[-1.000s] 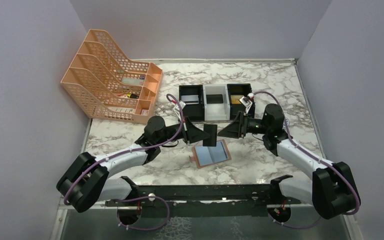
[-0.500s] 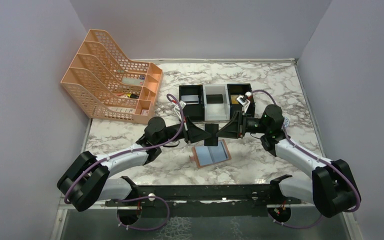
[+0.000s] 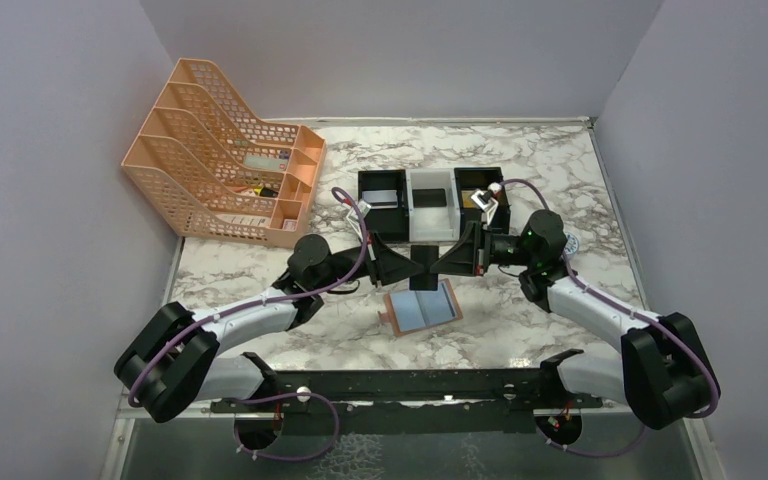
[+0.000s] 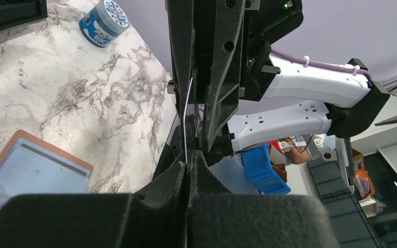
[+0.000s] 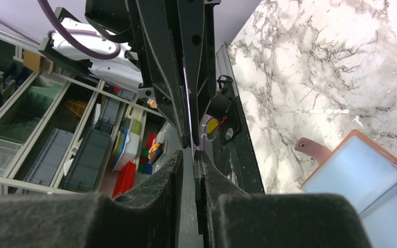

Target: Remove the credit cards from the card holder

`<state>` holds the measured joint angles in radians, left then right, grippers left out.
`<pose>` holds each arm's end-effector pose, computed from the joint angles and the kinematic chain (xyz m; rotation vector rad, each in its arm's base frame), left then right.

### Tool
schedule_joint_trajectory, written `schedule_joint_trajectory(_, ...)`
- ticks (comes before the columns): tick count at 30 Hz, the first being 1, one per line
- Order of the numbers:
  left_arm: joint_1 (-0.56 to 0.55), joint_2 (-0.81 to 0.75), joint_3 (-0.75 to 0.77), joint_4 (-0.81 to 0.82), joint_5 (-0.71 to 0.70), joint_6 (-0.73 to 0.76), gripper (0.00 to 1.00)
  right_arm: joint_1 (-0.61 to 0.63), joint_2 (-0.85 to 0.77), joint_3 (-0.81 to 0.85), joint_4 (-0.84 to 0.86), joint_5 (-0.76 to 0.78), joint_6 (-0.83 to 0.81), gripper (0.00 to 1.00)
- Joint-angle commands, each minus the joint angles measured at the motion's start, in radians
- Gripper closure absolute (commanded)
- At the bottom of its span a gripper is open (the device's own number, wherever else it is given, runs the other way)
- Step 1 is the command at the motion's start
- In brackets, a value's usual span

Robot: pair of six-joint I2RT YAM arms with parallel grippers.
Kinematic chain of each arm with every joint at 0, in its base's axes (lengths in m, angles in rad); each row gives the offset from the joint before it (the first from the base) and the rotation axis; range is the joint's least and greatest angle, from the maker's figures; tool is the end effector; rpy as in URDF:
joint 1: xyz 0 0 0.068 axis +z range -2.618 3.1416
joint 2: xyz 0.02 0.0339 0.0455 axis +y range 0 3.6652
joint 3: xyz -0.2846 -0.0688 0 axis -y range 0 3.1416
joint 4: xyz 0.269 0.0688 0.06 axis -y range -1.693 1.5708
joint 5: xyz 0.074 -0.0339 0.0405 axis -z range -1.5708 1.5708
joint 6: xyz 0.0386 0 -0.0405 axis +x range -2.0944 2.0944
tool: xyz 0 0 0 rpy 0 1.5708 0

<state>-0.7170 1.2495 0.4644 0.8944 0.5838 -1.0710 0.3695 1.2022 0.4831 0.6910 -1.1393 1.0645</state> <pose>0.1883 -0.1924 0.2474 0.2616 1.7731 -1.7979 0.2200 0.1228 0.2444 -0.4160 1.9570 1.9050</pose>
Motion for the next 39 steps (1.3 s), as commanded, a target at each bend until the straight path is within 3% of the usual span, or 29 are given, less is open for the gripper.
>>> schedule_joint_trajectory(1, -0.011, 0.013, -0.003, 0.041, -0.028, 0.002, 1.0, 0.019, 0.01, -0.014, 0.078, -0.009, 0.039, 0.85)
schedule_joint_trajectory(7, -0.016, 0.013, -0.01, 0.054, -0.035, -0.002, 1.0, 0.023, 0.017, -0.006, 0.085, 0.004, 0.043, 0.86)
schedule_joint_trajectory(16, -0.023, 0.011, -0.026, 0.07, -0.044, -0.007, 1.0, 0.023, -0.002, -0.021, 0.046, 0.014, 0.025, 0.98)
schedule_joint_trajectory(33, -0.027, 0.037, -0.021, 0.118, -0.025, -0.029, 1.0, 0.023, -0.01, 0.017, 0.017, 0.04, 0.037, 0.91)
schedule_joint_trajectory(39, -0.027, 0.036, -0.036, 0.135, -0.034, -0.038, 1.0, 0.023, -0.015, 0.013, 0.004, 0.041, 0.025, 0.96)
